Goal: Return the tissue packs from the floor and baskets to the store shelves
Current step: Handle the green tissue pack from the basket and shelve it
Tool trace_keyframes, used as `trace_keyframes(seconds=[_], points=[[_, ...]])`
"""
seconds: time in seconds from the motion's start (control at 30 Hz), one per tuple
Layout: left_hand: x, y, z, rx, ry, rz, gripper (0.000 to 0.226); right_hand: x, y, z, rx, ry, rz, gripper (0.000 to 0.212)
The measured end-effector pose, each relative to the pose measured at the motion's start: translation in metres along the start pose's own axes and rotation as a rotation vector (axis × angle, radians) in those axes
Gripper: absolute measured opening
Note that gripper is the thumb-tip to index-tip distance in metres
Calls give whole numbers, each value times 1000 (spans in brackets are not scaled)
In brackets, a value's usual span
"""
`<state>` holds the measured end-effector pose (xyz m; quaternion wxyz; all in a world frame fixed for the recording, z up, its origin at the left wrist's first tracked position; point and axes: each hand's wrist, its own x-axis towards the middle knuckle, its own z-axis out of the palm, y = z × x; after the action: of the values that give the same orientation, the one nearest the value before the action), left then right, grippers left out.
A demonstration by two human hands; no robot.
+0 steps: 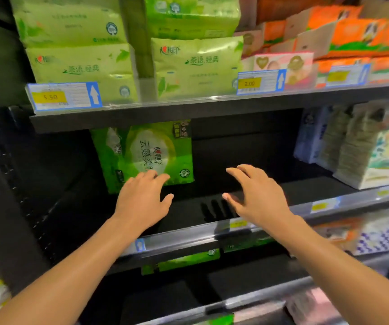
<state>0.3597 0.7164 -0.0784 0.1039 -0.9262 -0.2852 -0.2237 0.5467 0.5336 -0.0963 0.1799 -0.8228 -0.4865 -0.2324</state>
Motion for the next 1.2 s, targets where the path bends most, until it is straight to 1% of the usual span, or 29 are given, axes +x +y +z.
trace_keyframes(seconds=[0.1, 0.23, 0.43, 0.53, 0.67, 0.77, 0.83, 0.93, 1.03, 1.13, 1.2], points=[[-18, 45, -6, -90, 31, 156, 53, -63, 24, -25, -60, 56, 64, 61], [-45, 111, 6, -136, 21, 361, 48, -147, 57, -61, -142, 55, 182, 58], [-87, 227, 30, -312, -24, 593, 57, -290, 103, -103, -224, 68, 396, 60], [-113, 289, 50, -324, -79, 727, 57, -359, 128, -111, -296, -18, 535, 61], [-133, 364, 81, -292, -175, 858, 57, -422, 165, -113, -323, -125, 719, 64], [-143, 413, 106, -299, -258, 921, 59, -460, 197, -104, -324, -165, 821, 66], [-150, 442, 125, -315, -280, 948, 62, -485, 218, -92, -292, -179, 888, 67], [-165, 480, 163, -335, -302, 922, 64, -518, 245, -66, -216, -225, 984, 66], [-198, 505, 208, -350, -448, 885, 58, -551, 259, -26, -135, -333, 1045, 67], [-231, 520, 254, -310, -592, 919, 56, -579, 259, 22, -50, -412, 1080, 67], [-244, 528, 283, -295, -655, 944, 51, -596, 257, 58, 26, -447, 1104, 67]])
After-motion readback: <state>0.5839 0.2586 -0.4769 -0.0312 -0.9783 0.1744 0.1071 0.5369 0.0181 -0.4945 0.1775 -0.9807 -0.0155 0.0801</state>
